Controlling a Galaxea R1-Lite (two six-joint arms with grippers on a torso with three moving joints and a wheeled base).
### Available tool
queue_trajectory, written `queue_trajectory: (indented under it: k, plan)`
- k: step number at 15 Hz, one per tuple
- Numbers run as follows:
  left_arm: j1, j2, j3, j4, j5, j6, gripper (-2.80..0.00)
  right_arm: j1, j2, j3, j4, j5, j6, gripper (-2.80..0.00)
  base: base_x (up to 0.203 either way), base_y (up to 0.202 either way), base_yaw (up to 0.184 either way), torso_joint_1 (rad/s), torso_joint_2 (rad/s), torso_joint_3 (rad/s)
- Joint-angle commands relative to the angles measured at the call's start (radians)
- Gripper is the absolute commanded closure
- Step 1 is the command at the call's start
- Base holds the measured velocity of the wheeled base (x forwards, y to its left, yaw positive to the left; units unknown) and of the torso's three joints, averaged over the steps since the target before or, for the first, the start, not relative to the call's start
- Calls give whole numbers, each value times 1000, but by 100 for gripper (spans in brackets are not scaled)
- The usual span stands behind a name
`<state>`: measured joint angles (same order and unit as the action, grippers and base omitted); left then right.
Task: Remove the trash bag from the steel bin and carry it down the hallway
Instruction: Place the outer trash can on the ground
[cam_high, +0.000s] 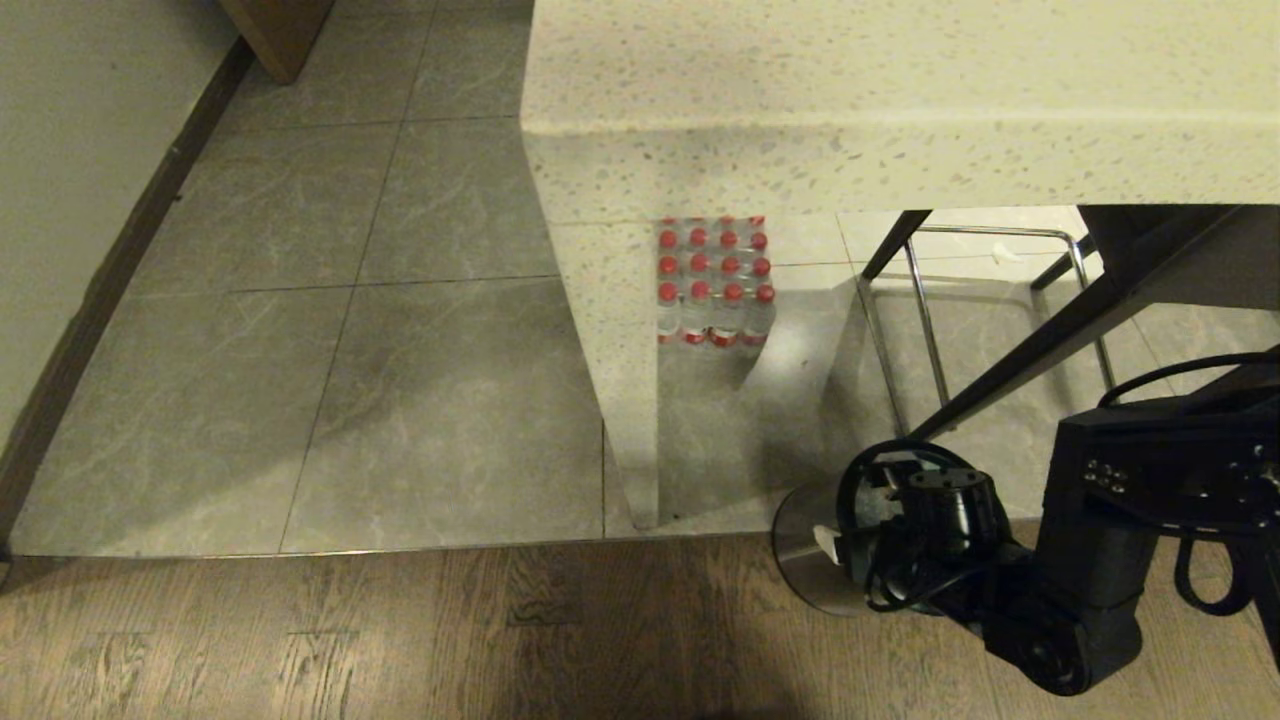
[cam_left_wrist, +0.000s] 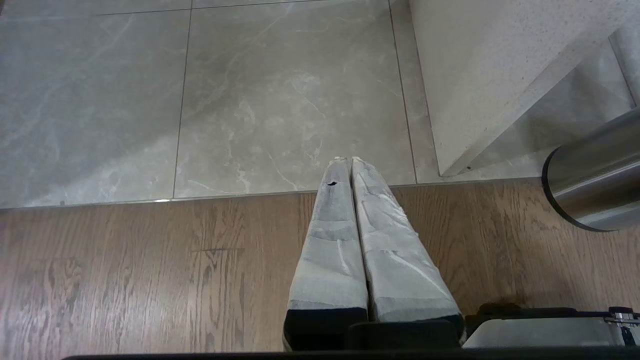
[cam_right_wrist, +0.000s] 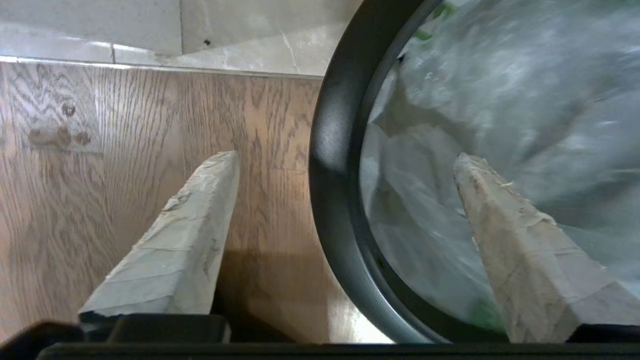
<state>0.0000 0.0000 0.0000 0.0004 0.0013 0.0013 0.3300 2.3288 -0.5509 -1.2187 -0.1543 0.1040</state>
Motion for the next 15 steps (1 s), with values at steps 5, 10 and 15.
queue_trajectory:
  k: [5,10,15]
  plan:
    - [0,0,1,0,0,0,0,13,122,-90,-51,-1,26,-280,0,0,0,0,0,0]
    - [0,0,0,0,0,0,0,12,127,-103,-55,-24,13,0,0,0,0,0,0,0]
    - [0,0,1,0,0,0,0,14,113,-96,-56,-37,14,0,0,0,0,0,0,0]
